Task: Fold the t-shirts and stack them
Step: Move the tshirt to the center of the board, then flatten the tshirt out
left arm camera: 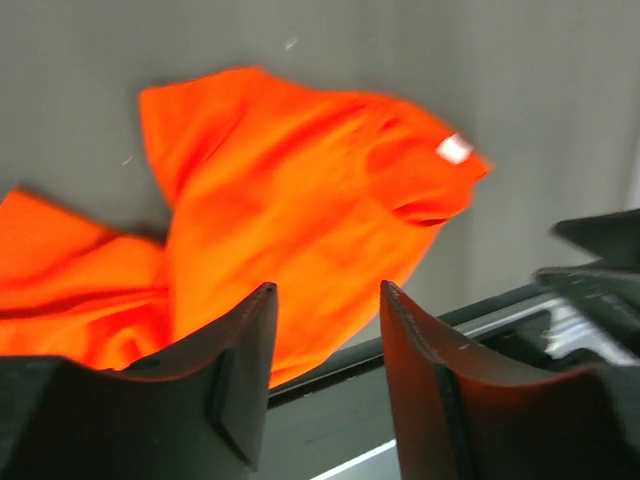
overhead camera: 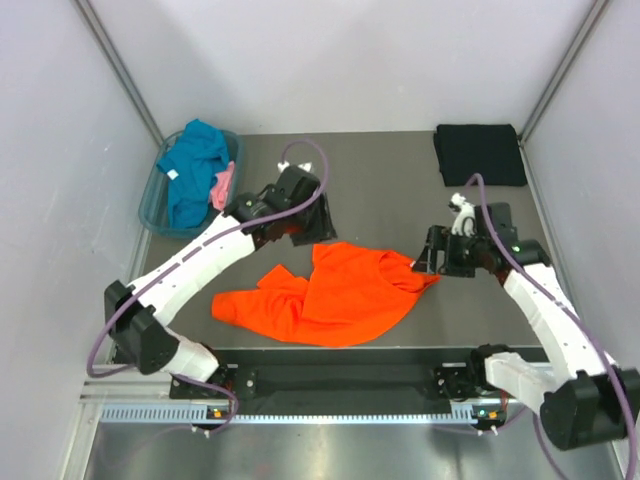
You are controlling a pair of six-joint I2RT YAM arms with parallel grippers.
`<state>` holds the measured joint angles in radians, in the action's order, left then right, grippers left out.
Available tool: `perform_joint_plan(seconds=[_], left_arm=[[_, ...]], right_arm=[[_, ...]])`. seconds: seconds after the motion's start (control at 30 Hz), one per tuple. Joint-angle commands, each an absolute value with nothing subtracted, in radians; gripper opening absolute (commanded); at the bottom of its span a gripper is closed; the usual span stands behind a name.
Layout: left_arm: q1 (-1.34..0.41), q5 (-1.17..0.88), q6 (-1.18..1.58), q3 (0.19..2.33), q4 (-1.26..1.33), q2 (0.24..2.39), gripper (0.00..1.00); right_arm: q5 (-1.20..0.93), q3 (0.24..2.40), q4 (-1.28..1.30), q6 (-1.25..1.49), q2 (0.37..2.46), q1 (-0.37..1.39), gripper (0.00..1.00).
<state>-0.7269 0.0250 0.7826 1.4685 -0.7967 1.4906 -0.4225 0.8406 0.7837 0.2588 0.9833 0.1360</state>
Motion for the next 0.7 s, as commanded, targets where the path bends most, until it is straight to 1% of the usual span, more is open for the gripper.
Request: perform_joint_plan(seconds=[0.0,0.03,0.1,0.13,0.17,0.2,0.23,0.3,0.33,0.43,0.5,0.57,0.63,0.67], left_arm=[[-0.729,0.075,0.773,1.356,-0.868,1.396,0.49],[-0.729,0.069,0.778,1.291,-0.874,1.381,0.49],[-0.727,0.063,0.805,1.218,-0.87,1.329,0.5],[-0.727,0.054,0.811,1.137,-0.853,1.31,0.52],[-0.727,0.042,0.824,1.093,-0.786,1.274,0.54],[-0.727,-0.012,0.828,1.048,-0.74,1.26,0.55],[-0.726,-0.053,0.834,0.967,-0.683,1.243,0.58],[-0.727,-0.1,0.851,0.914,-0.577,1.25,0.59],[-0.724,-0.092,0.856,0.891,-0.572,1.279,0.6],[-0.719,-0.063,0.847,0.922,-0.588,1.38,0.59],[-0.715,-0.071,0.795,0.957,-0.597,1.44,0.59],[-0.709,-0.064,0.749,1.017,-0.617,1.525,0.57],[-0.697,-0.067,0.73,1.055,-0.618,1.592,0.53],[-0.692,-0.083,0.717,1.066,-0.617,1.609,0.43]], right_arm=[[-0.374,0.925,0.717,0.262,1.119,0.255,0.78],[-0.361,0.936,0.692,0.276,1.155,0.317,0.79],[-0.333,0.986,0.637,0.308,1.285,0.362,0.79],[-0.312,1.014,0.635,0.313,1.333,0.395,0.8],[-0.295,1.067,0.632,0.313,1.379,0.409,0.81],[-0.26,1.092,0.624,0.31,1.456,0.42,0.82],[-0.246,1.115,0.617,0.31,1.492,0.431,0.82],[-0.213,1.164,0.601,0.316,1.583,0.43,0.82],[-0.2,1.183,0.6,0.318,1.612,0.428,0.82],[-0.228,1.241,0.577,0.318,1.718,0.428,0.81],[-0.261,1.279,0.572,0.336,1.784,0.428,0.76],[-0.262,1.289,0.558,0.357,1.819,0.43,0.74],[-0.261,1.289,0.549,0.362,1.832,0.431,0.73],[-0.264,1.279,0.542,0.362,1.836,0.43,0.69]])
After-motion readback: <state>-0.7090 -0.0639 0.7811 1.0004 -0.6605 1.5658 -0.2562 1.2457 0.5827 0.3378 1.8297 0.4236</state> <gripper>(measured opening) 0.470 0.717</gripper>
